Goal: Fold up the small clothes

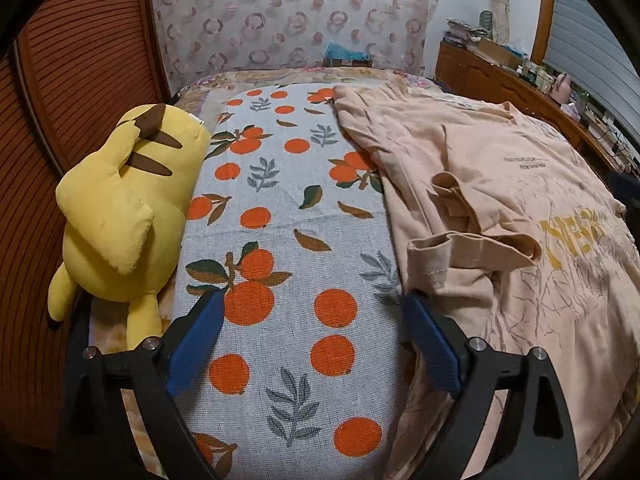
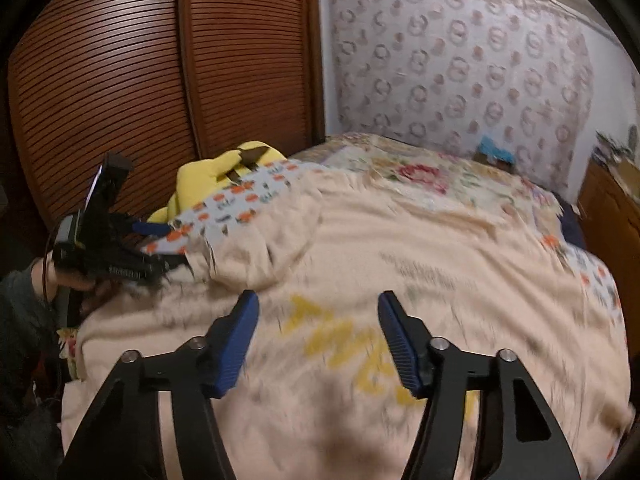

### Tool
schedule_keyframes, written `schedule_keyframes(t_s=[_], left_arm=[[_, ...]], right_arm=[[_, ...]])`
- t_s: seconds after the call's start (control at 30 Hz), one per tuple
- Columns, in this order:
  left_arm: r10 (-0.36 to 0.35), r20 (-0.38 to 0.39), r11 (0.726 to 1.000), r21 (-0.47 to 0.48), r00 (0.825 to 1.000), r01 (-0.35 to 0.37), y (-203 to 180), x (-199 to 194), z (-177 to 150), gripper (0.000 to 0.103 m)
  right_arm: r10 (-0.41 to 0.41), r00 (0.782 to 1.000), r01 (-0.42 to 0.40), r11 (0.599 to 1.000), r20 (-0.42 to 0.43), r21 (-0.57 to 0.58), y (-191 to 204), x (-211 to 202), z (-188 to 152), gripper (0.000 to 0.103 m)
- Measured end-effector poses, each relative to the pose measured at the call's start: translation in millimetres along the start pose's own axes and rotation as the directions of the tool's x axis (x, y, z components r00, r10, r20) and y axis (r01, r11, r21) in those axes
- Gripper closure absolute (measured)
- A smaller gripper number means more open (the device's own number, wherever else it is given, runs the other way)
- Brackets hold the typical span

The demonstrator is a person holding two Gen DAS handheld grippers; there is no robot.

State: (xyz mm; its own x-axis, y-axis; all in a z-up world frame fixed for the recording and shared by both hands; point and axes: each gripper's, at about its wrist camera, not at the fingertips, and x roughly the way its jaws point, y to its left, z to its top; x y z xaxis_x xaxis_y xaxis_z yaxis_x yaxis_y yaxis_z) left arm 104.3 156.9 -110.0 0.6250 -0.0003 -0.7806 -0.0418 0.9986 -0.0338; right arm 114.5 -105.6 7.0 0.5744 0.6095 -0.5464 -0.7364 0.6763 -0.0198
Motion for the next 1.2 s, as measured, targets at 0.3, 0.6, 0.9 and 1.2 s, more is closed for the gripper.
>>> schedule_keyframes(t_s=[0.3, 0.6, 0.9, 1.2], left_arm=[[0.007, -0.011, 1.0, -0.011, 1.0, -0.007, 2.8, 3.8, 0.4, 0.002], [0.007, -0.011, 1.0, -0.011, 1.0, -0.007, 3.2, 4.1, 0.1, 0.002], [0.006, -0.009, 1.0, -0.013, 1.0, -0.007, 3.2, 3.8, 0.0, 0.001], [-0.039, 0.069, 0.998, -0.04, 0.997, 0.042, 7.7, -12.2, -1.2, 0.001]], right_arm=[[0.159, 0.979, -0.164, 0.986, -0.128, -0.023, 32.6, 96.8, 45.5, 0.061], [0.14, 0.96, -0.161, 0.985, -0.243, -0.068, 49.3, 167.7, 53.6, 0.085], [0.129, 0.982, -0.134, 0.991, -0.14, -0.026, 28.4, 124.3, 50.8, 0.099], [-0.002, 0.995, 0.001, 1.0, -0.096, -0.009, -4.5, 74.6, 13.0, 0.099]])
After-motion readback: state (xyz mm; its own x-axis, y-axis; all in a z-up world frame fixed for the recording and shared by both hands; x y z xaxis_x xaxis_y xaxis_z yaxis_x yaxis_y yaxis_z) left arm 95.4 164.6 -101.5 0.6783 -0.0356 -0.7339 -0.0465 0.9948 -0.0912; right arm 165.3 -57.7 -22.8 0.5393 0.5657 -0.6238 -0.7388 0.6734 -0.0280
